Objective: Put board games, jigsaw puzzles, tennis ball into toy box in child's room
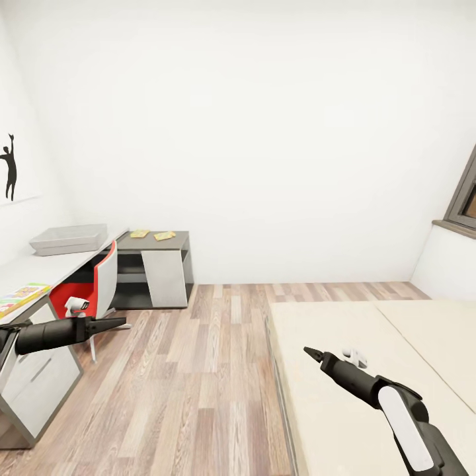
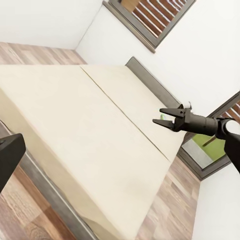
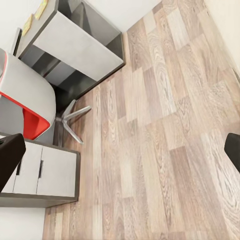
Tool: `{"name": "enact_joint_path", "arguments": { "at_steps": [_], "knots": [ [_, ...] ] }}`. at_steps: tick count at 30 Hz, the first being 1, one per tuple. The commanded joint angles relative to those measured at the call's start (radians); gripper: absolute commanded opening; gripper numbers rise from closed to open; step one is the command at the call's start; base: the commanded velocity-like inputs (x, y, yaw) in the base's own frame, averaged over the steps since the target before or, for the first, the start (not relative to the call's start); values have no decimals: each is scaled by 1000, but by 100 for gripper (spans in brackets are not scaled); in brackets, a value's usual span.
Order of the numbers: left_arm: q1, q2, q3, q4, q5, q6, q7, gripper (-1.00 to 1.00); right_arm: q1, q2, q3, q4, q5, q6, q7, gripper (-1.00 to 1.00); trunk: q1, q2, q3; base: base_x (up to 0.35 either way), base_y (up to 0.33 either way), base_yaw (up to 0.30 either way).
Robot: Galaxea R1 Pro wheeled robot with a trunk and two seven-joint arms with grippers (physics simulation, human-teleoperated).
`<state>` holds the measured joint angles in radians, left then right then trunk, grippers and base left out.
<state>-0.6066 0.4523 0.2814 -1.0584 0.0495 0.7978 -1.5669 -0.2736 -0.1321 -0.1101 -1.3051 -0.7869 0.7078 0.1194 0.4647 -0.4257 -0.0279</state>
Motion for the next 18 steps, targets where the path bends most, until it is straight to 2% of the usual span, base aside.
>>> {"name": "enact_joint_path", "arguments": {
  "at_steps": [1, 11, 18],
  "knots": [
    [-1, 0, 0, 0, 0, 11, -4, 100, -1, 0, -2, 0, 3, 6, 5, 100, 1, -2, -2, 0, 0, 0],
    [-1, 0, 1, 0, 1, 11, -4, 100, -1, 0, -2, 0, 3, 6, 6, 100, 1, -2, -2, 2, 0, 0],
    [-1, 0, 0, 0, 1, 11, -4, 100, -1, 0, -2, 0, 3, 6, 6, 100, 1, -2, -2, 87, 0, 0]
  ]
}}
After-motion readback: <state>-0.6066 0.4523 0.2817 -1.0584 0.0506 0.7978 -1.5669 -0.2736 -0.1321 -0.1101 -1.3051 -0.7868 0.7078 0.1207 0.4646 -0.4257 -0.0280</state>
